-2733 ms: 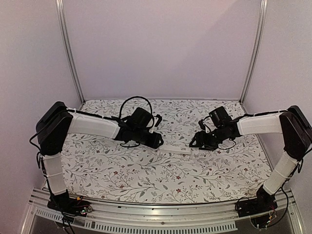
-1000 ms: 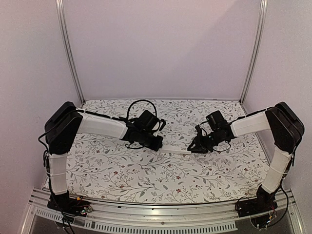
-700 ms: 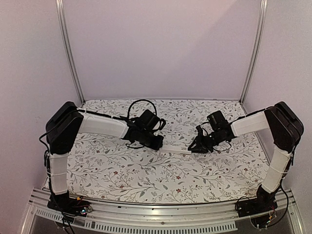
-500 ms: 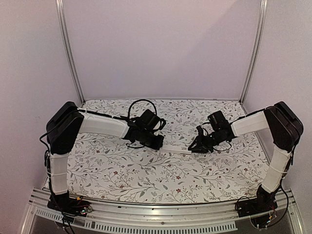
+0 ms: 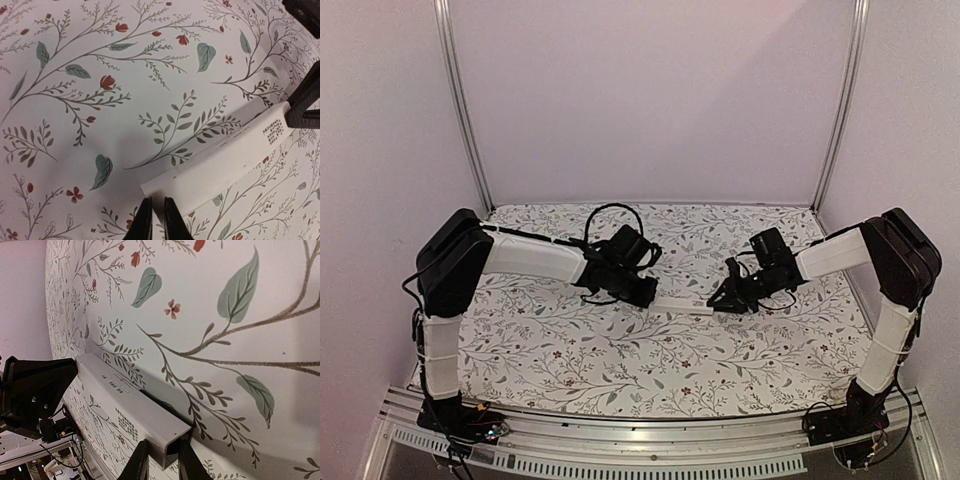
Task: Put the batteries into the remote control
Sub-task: Press the battery cover onto the remote control, then pick up the remote control from the center of the board.
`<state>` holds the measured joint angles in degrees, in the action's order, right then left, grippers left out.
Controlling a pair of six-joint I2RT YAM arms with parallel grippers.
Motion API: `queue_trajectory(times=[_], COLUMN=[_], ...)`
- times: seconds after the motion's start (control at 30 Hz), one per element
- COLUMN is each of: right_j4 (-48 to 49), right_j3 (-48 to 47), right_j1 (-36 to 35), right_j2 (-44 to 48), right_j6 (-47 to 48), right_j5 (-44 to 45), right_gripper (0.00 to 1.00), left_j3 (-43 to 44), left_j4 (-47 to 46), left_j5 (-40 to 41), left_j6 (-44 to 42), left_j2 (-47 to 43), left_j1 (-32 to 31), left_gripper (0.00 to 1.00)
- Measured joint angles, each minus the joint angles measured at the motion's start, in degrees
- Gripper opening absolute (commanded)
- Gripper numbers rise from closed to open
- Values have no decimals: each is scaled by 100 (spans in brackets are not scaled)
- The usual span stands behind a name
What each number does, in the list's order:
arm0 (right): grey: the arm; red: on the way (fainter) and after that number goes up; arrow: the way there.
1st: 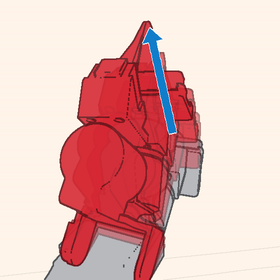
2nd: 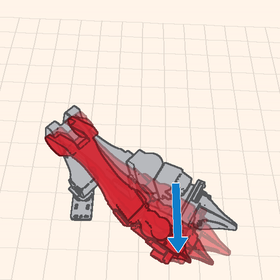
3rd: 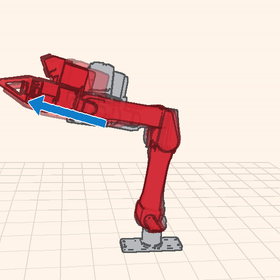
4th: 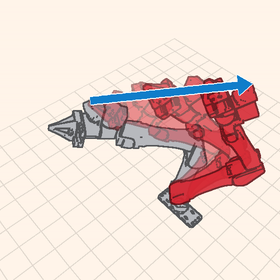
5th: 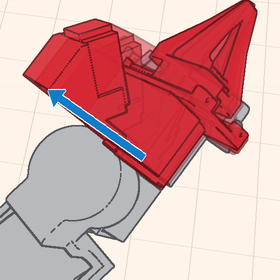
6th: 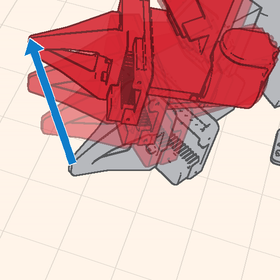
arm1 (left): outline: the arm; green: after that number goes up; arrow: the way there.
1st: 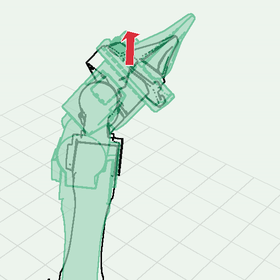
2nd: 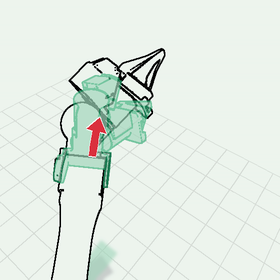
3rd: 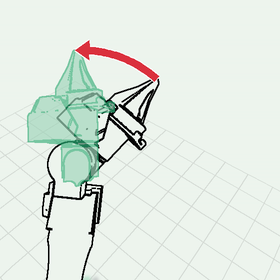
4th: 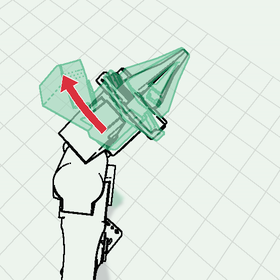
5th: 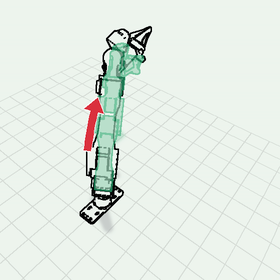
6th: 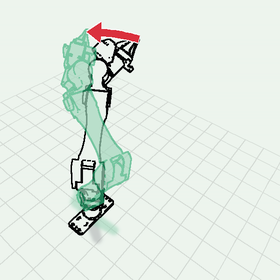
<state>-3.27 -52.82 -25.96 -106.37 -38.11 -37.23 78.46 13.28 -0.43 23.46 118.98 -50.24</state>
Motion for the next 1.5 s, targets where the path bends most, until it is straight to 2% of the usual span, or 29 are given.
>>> queue_trajectory(times=[0.07, 0.2, 0.37, 0.5, 0.6, 0.7, 0.87, 1.1, 1.3, 1.5], right_j4=[81, 219, 328, 330, 278, 219, 144, 92, 68, 68], right_j3=[35, 98, 118, 153, 195, 223, 308, 459, 568, 603], right_j1=[22, 92, 234, 402, 608, 776, 918, 951, 1029, 1067], right_j2=[0, 0, 2, 92, 293, 546, 1032, 1517, 1641, 1670], right_j6=[0, 59, 208, 363, 490, 627, 885, 1143, 1246, 1270], right_j5=[-4, 17, -39, -125, -186, -212, -234, -236, -238, -243], right_gripper=[26, 36, 58, 71, 75, 76, 77, 77, 77, 77], left_j3=[-28, -149, -267, -251, -57, 354, 1115, 2017, 2616, 2704], left_j4=[-48, -208, -177, -155, 24, 382, 863, 1692, 1950, 2009], left_j5=[-28, -179, -365, -455, -588, -822, -1209, -1123, -881, -704], left_j6=[7, -22, -221, -592, -1029, -1578, -2562, -3593, -3943, -4098], left_j2=[-11, -74, -247, -463, -483, -382, 103, 981, 1342, 1414], left_j1=[0, -33, -223, -264, -262, -258, -264, -293, -295, -295], left_gripper=[15, 30, 60, 71, 71, 66, 61, 53, 49, 49])
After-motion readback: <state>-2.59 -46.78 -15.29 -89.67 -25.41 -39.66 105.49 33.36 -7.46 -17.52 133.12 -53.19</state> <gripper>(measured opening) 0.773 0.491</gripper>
